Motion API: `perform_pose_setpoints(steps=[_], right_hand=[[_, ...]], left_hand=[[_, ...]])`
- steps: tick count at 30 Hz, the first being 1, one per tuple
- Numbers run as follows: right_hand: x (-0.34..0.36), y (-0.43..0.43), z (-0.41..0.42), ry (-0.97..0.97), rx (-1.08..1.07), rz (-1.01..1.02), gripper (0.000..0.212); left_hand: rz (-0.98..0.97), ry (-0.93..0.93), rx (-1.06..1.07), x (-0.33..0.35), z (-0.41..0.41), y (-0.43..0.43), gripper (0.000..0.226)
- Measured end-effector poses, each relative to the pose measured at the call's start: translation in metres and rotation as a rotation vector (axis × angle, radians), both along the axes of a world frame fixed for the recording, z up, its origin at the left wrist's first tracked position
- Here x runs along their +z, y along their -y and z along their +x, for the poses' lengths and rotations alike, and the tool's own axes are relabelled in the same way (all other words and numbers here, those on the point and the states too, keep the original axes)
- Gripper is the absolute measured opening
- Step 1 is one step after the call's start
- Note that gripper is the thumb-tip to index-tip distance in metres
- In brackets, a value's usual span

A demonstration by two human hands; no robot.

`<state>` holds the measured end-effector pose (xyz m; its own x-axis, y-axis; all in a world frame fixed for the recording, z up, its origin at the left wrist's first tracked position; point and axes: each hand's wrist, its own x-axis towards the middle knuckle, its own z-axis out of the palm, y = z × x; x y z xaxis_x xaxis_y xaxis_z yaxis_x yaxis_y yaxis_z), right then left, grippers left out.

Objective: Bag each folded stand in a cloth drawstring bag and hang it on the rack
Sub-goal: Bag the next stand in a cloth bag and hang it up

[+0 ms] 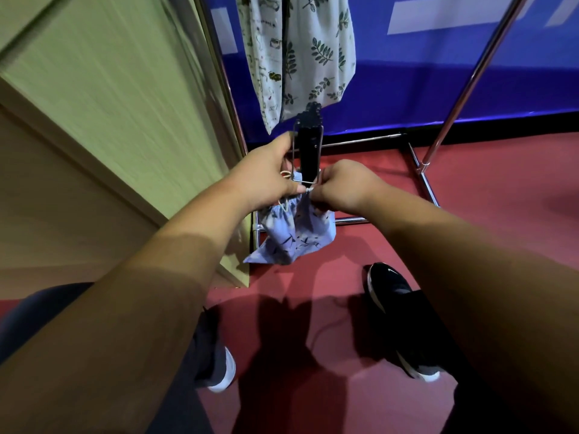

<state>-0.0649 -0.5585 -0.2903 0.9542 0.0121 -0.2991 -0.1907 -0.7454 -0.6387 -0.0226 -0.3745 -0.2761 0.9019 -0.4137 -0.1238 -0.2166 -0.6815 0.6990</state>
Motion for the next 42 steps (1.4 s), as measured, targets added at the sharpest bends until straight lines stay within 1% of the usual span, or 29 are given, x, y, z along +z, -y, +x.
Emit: perform_pose_setpoints(steps=[5,6,8,10,12,14,15,17,18,19,20,22,24,25,27,28,29,31,33,34,36,38,40,42], right_hand=[[0.007,-0.002,-0.005,-0.067,-0.009,0.125,0.02],[0.007,-0.002,-0.005,-0.084,-0.016,0.174,0.021],[0.007,-0.003,-0.005,-0.108,-0.057,0.304,0.02],[0.006,-0.004,-0.004,-0.116,-0.085,0.371,0.02],[0.005,-0.005,-0.003,-0.131,-0.107,0.365,0.023],[0.003,-0.003,0.001,-0.151,-0.169,0.34,0.03],[0.002,-0.001,0.002,-0.161,-0.2,0.301,0.032],[0.0,0.004,0.004,-0.157,-0.195,0.145,0.024],[0.0,0.005,0.004,-0.144,-0.182,0.071,0.018],[0.001,0.004,0.002,-0.129,-0.186,0.029,0.019],[0.002,0.004,0.0,-0.127,-0.205,0.014,0.027],[-0.003,0.004,-0.002,-0.171,-0.242,0.042,0.05],[-0.005,0.002,-0.006,-0.293,-0.187,0.079,0.063],[-0.006,0.002,-0.006,-0.337,-0.146,0.075,0.06],[-0.005,0.001,-0.007,-0.393,-0.127,0.085,0.029],[-0.008,0.002,-0.005,-0.383,-0.15,0.106,0.022],[-0.009,0.002,-0.004,-0.341,-0.183,0.136,0.026],[-0.007,0.001,-0.001,-0.173,-0.234,0.179,0.026],[-0.004,0.001,-0.001,-0.031,-0.264,0.215,0.025],[-0.003,0.001,-0.002,-0.01,-0.27,0.239,0.026],[-0.002,0.001,-0.004,0.013,-0.229,0.235,0.028],[-0.002,-0.001,-0.005,0.107,-0.188,0.208,0.029],[-0.001,-0.005,-0.005,0.195,-0.198,0.26,0.028],[0.0,-0.006,-0.003,0.258,-0.265,0.345,0.025]], left_hand=[[0.093,0.109,-0.048,0.007,0.001,-0.002,0.093],[0.084,0.12,-0.048,0.009,-0.001,-0.002,0.09],[0.037,0.146,-0.023,0.013,-0.004,-0.002,0.071],[-0.054,0.129,0.016,0.014,-0.007,-0.002,0.055],[-0.122,0.099,0.049,0.014,-0.009,-0.003,0.05],[-0.142,0.093,0.055,0.016,-0.008,-0.003,0.052],[-0.15,0.091,0.052,0.018,-0.007,-0.003,0.051],[-0.173,0.082,0.037,0.023,-0.006,-0.002,0.053],[-0.184,0.081,0.03,0.026,-0.007,-0.001,0.058],[-0.196,0.08,0.022,0.028,-0.007,0.0,0.063],[-0.214,0.07,0.014,0.03,-0.008,0.001,0.065],[-0.249,0.037,0.0,0.033,-0.011,0.002,0.055],[-0.268,0.011,-0.001,0.036,-0.012,0.003,0.045],[-0.27,0.004,0.002,0.038,-0.012,0.003,0.045],[-0.25,0.006,-0.008,0.04,-0.013,0.002,0.051],[-0.228,0.013,-0.02,0.04,-0.014,0.002,0.051],[-0.199,0.023,-0.031,0.037,-0.014,0.002,0.05],[-0.141,0.04,-0.041,0.035,-0.014,0.003,0.053],[-0.122,0.046,-0.043,0.035,-0.013,0.003,0.064],[-0.118,0.045,-0.052,0.036,-0.012,0.002,0.066],[-0.093,0.048,-0.075,0.039,-0.012,0.002,0.06],[-0.088,0.065,-0.078,0.041,-0.011,0.002,0.056],[-0.055,0.097,-0.08,0.044,-0.01,0.002,0.055],[0.03,0.118,-0.132,0.046,-0.008,0.001,0.059]])
